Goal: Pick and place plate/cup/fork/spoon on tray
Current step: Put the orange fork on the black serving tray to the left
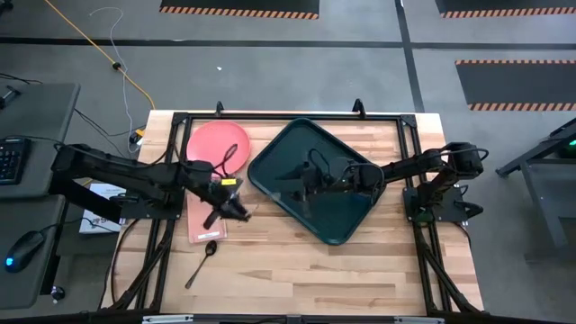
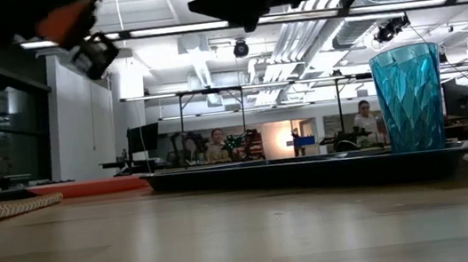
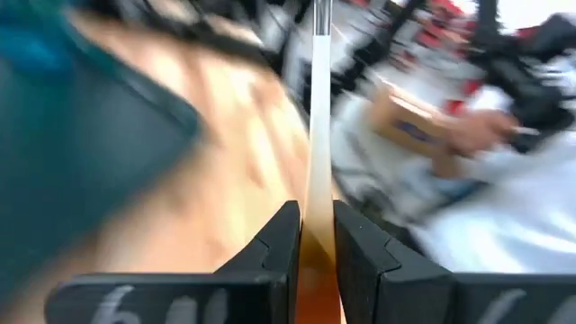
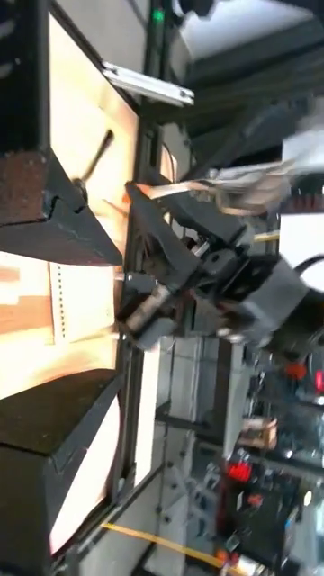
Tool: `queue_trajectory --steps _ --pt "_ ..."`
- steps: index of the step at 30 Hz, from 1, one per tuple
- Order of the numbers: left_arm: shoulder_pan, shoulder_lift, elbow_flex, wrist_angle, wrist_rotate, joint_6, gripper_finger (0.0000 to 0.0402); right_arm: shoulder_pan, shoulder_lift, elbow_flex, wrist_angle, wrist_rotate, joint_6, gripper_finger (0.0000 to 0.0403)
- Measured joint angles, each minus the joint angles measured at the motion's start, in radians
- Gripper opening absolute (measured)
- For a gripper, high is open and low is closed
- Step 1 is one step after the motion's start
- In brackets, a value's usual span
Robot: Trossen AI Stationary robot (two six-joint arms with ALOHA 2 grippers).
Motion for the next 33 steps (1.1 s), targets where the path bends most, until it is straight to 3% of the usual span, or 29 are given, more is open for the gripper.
queue_trajectory --steps 5,9,14,24,33 --pt "-0.010 0.000 -0.001 -0.026 0.160 -0.153 0.0038 0.003 0.000 0.000 0.000 -0.077 -0.083 0.0190" --pt "0.007 0.001 -0.001 0.001 0.185 -0.262 0.0038 0.018 0.000 0.000 0.001 -0.155 -0.153 0.0190" --pt "0.042 0.026 -0.001 0.038 0.213 -0.391 0.0038 0.041 0.000 0.000 0.050 -0.121 -0.236 0.0190" --pt "0.070 0.129 0.000 0.106 0.261 -0.435 0.0038 0.046 0.000 0.000 0.070 -0.146 -0.290 0.0190" --pt "0.092 0.124 0.000 0.140 0.269 -0.409 0.0038 0.053 0.000 -0.001 0.028 -0.131 -0.315 0.0190"
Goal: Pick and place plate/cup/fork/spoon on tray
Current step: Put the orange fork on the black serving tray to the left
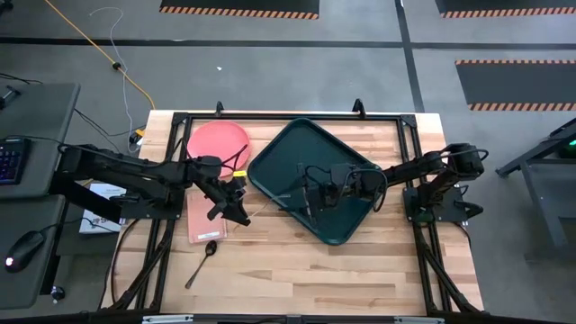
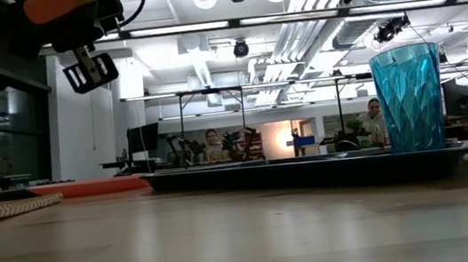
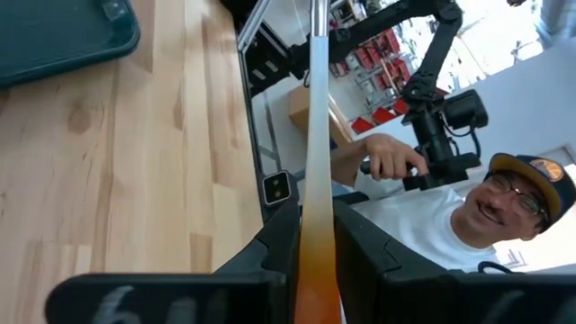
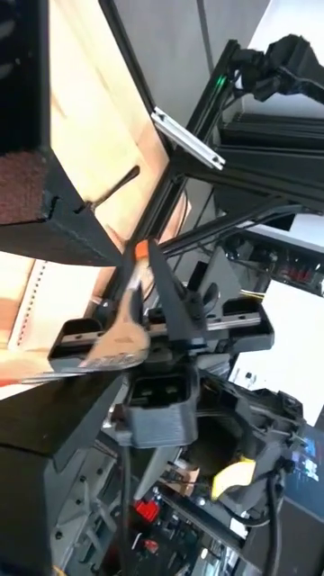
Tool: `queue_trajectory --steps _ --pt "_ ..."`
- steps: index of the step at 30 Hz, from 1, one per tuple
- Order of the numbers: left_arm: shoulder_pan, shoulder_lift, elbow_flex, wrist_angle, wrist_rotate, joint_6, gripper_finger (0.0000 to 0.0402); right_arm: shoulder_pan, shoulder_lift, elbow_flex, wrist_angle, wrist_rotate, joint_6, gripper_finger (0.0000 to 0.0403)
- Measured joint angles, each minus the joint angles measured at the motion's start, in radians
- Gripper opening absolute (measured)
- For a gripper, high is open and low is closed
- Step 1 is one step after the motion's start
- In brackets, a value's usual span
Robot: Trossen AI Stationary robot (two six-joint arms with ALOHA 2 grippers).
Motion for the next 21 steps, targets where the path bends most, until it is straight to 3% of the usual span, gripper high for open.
queue_trajectory --steps 6,15,21 --pt "0.000 0.003 0.000 0.000 0.001 0.025 0.0038 0.004 0.000 0.000 -0.002 -0.005 -0.003 0.0186" --pt "0.000 0.005 0.000 -0.011 -0.003 0.030 0.0038 0.004 0.000 0.000 0.009 -0.002 -0.001 0.0128" --pt "0.000 0.005 0.000 -0.021 -0.005 0.026 0.0038 0.004 0.000 0.000 0.025 -0.003 0.001 0.0118"
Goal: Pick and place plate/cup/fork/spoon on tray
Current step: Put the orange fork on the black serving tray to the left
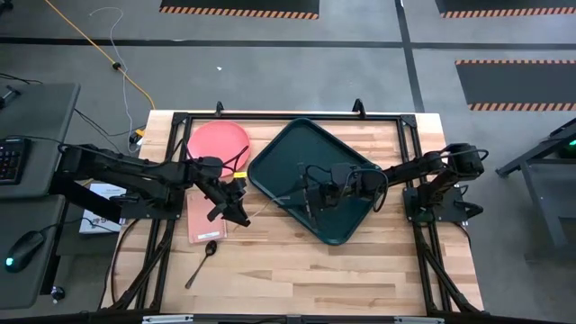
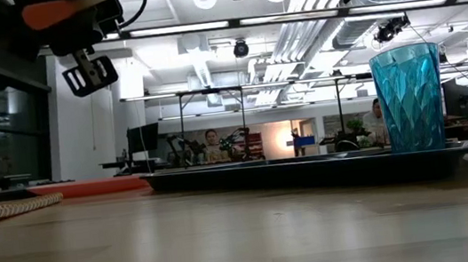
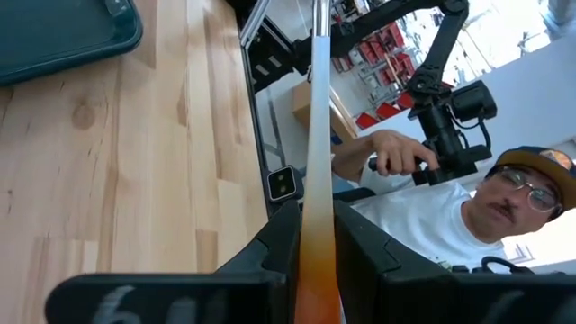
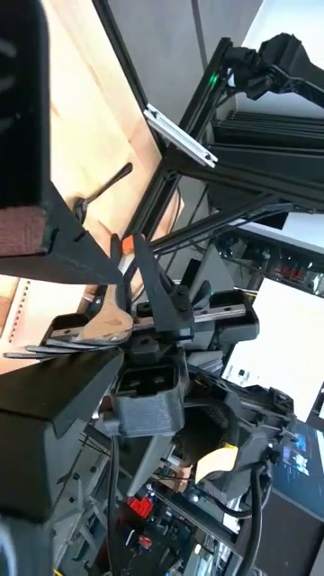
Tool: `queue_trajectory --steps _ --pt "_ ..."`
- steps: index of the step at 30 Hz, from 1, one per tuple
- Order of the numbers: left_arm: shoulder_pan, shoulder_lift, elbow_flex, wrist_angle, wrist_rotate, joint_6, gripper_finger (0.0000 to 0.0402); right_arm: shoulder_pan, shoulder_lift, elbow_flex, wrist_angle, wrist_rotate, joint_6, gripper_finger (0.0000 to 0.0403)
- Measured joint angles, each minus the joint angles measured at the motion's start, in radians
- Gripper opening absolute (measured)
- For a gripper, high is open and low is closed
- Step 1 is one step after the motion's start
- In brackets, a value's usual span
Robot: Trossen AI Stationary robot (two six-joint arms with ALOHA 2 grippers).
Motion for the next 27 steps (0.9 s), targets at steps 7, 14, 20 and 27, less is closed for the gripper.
queue_trajectory --steps 7,14,20,27 --pt "0.000 0.000 0.000 -0.007 -0.006 0.001 0.0038 0.000 0.000 0.000 0.000 -0.002 -0.012 0.0116" --pt "0.000 0.000 0.000 -0.008 -0.010 0.003 0.0038 0.000 0.000 0.000 0.000 0.001 -0.019 0.0083" --pt "-0.001 0.000 0.000 -0.010 -0.010 0.011 0.0038 0.000 0.000 0.000 -0.002 0.007 -0.020 0.0023" --pt "0.004 0.000 0.000 -0.009 -0.022 -0.019 0.0053 0.000 0.000 0.000 -0.007 0.079 -0.023 0.0004"
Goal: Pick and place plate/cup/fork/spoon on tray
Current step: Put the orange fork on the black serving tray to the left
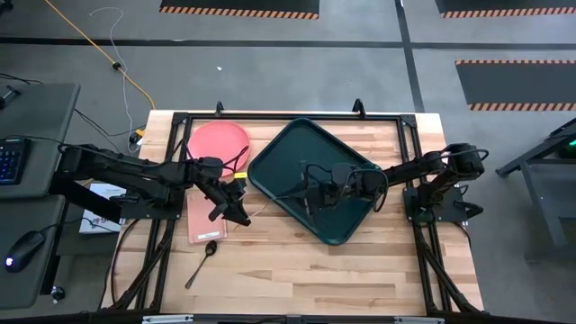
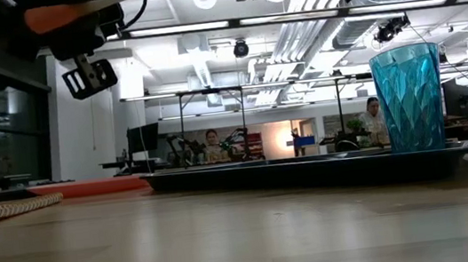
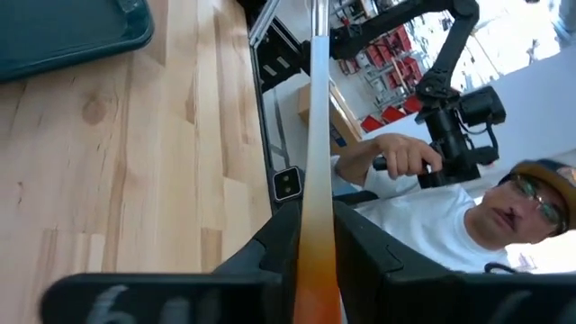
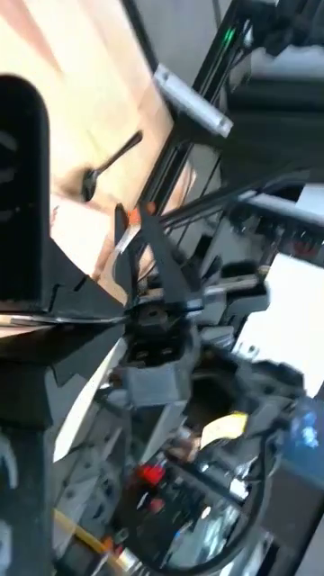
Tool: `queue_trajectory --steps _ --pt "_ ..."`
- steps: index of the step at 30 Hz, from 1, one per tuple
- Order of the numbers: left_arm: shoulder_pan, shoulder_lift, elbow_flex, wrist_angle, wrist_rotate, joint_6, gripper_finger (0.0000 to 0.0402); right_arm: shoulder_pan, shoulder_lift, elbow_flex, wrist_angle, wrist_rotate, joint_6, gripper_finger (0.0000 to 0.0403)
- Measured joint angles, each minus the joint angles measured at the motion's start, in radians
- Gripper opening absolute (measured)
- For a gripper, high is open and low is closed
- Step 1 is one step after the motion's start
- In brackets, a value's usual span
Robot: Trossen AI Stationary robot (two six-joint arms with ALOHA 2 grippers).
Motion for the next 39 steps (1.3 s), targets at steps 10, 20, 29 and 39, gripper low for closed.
queue_trajectory --steps 10,20,29,39 --pt "0.155 -0.010 0.011 0.013 0.121 0.056 0.0192 0.000 -0.108 0.000 -0.256 0.097 0.054 0.0001" --pt "0.206 -0.011 0.285 -0.480 -0.277 0.726 0.0201 -0.024 -0.149 0.080 -0.575 0.279 0.397 0.0000" --pt "0.098 0.009 0.331 -0.604 -0.595 0.799 0.0200 -0.041 -0.134 0.279 -0.797 0.407 0.419 0.0000" --pt "0.064 0.055 0.329 -0.611 -0.581 0.691 0.0200 -0.057 -0.132 0.280 -0.762 0.390 0.401 0.0000"
